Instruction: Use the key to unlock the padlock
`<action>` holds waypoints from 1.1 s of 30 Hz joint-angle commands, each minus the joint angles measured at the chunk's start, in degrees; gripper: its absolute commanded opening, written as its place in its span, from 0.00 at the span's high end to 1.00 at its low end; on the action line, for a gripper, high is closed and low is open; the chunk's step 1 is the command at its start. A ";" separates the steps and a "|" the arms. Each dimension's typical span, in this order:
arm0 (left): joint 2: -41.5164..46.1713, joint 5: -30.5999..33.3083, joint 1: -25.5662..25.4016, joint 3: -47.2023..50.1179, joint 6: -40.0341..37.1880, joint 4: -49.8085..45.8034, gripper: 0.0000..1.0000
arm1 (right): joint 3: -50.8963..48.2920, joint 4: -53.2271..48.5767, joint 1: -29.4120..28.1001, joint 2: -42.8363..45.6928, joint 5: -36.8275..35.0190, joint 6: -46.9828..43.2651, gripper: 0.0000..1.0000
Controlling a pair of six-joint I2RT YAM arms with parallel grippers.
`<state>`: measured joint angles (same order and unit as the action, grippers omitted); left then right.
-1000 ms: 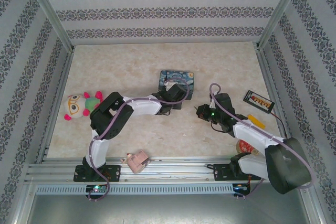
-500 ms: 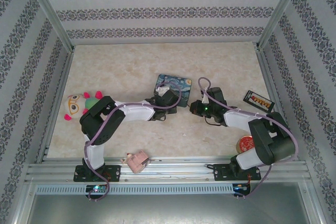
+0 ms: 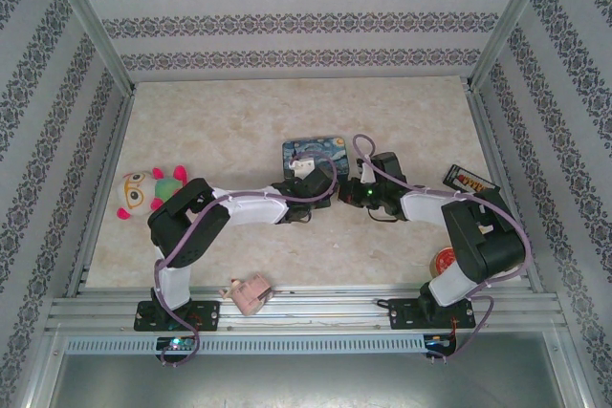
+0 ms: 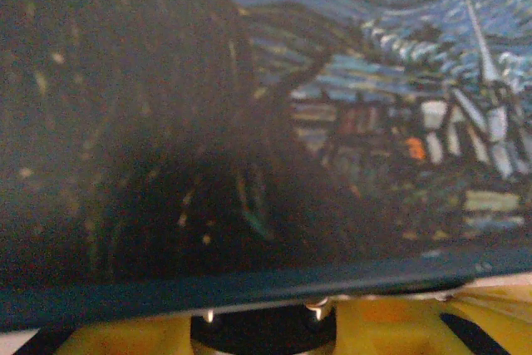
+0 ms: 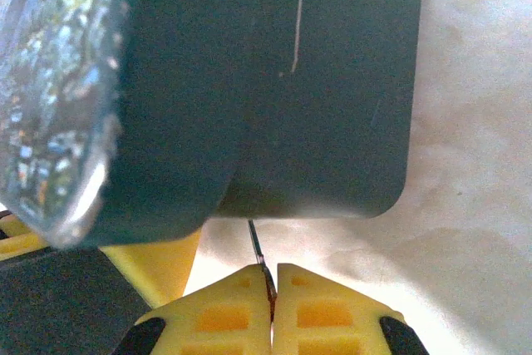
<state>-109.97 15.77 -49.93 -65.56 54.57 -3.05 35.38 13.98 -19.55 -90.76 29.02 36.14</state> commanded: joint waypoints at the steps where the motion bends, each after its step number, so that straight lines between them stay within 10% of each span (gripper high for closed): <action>1: 0.68 1.62 -1.40 -3.27 3.04 -1.05 0.94 | -2.65 5.92 1.25 0.13 0.22 -1.22 1.00; 14: -3.13 -2.99 -0.87 -7.33 12.29 -3.09 0.93 | -21.54 30.33 1.05 5.10 -1.36 2.94 1.00; 33: -4.14 -9.34 0.05 -3.24 21.06 6.27 0.92 | -24.64 43.96 -4.59 0.19 -5.55 6.17 1.00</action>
<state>-113.97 6.81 -50.15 -68.88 72.99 -1.32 11.60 51.96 -23.27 -88.73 24.40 40.88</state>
